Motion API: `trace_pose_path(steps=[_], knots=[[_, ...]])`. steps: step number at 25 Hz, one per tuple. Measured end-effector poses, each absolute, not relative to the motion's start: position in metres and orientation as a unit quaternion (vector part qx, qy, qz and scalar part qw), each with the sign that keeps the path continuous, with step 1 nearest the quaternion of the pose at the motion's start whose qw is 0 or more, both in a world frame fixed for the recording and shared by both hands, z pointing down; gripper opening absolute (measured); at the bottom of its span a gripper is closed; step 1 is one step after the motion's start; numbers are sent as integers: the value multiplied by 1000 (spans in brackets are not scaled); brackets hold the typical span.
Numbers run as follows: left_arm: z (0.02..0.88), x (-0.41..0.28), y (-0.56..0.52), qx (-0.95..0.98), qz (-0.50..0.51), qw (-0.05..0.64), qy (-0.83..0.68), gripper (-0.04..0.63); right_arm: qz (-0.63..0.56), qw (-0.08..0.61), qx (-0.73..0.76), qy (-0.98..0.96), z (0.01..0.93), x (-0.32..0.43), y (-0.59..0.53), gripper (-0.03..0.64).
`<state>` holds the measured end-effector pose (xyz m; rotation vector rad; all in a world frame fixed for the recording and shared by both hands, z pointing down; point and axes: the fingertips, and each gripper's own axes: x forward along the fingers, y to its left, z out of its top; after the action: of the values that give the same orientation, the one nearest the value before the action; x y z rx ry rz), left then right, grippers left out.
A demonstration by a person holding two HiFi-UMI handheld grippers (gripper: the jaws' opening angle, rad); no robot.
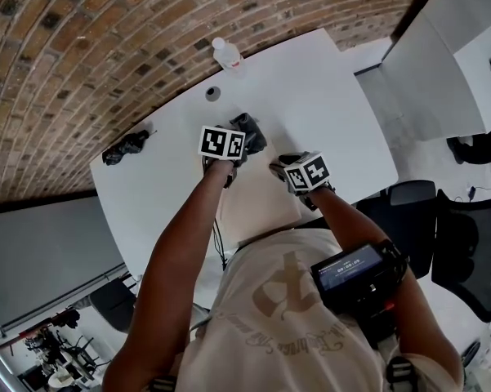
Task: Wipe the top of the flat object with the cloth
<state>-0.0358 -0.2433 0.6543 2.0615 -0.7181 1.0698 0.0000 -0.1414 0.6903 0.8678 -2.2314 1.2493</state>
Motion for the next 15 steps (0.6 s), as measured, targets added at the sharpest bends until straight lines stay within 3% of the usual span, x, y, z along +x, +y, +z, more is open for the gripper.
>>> trace_pose_path(steps=[15], knots=[[654,-161,-224,762,441,335,-336,103,449,221,318,-805,691,-1,-142,183]])
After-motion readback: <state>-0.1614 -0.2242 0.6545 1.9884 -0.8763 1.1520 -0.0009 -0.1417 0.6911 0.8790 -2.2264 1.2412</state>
